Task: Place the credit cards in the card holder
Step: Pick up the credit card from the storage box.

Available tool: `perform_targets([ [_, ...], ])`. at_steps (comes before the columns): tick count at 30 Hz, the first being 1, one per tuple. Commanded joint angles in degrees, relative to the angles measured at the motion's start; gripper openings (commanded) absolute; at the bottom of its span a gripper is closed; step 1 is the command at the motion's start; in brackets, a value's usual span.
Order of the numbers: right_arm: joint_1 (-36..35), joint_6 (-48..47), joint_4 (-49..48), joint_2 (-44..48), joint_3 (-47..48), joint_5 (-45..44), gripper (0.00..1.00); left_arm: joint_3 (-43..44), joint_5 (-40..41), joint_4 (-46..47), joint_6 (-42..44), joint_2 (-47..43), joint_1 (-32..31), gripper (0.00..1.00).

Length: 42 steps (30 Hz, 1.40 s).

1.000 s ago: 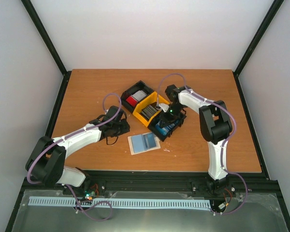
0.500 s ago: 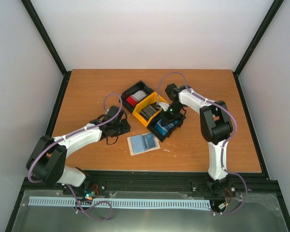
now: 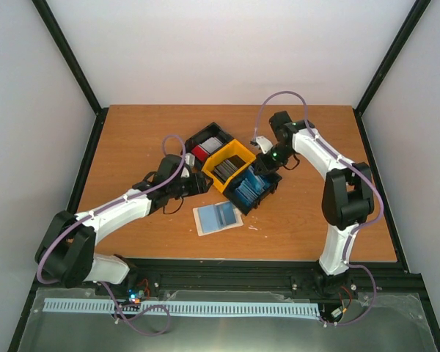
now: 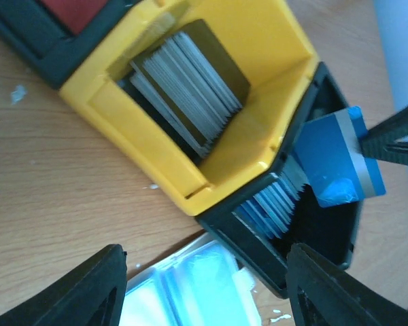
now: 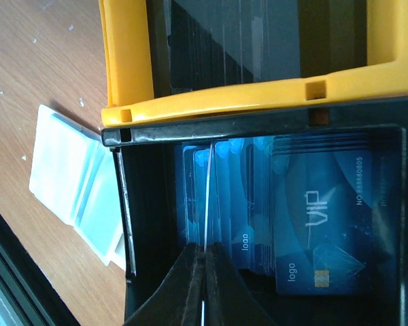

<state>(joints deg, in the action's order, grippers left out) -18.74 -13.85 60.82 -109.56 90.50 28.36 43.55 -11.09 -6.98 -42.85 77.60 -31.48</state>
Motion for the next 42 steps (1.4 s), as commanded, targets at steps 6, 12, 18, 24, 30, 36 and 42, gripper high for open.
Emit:
perform_targets([
  [6, 2.1, 4.2, -2.4, 4.9, -0.9, 4.9, 0.03, 0.3, -10.0, 8.5, 3.9, -0.8, 0.4, 0.73],
  [12, 3.1, 8.1, -3.3, 10.0, -4.0, 4.8, 0.03, 1.1, -11.8, 10.1, 4.8, -0.9, 0.4, 0.81],
  [18, 3.7, 13.6, -5.7, 13.6, -8.0, 5.4, 0.03, 3.5, -16.0, 11.4, 5.3, 0.1, 0.4, 0.92],
  [24, 4.1, 30.4, -17.2, 20.6, -16.8, 14.8, 0.03, 8.6, -21.4, 10.4, 5.7, 2.5, 0.4, 1.0],
  [30, 4.2, 51.2, -38.3, 28.4, -27.5, 26.0, 0.03, 11.7, -24.6, 8.1, 5.3, 3.4, 0.4, 1.0],
  [36, 4.1, 61.1, -50.6, 31.2, -32.0, 31.6, 0.03, 16.1, -30.5, 4.7, 3.3, 5.3, 0.5, 1.0],
  [42, 4.1, 61.5, -52.4, 31.3, -32.4, 35.0, 0.03, 15.4, -43.1, 12.1, -4.0, 6.9, 3.1, 0.79],
])
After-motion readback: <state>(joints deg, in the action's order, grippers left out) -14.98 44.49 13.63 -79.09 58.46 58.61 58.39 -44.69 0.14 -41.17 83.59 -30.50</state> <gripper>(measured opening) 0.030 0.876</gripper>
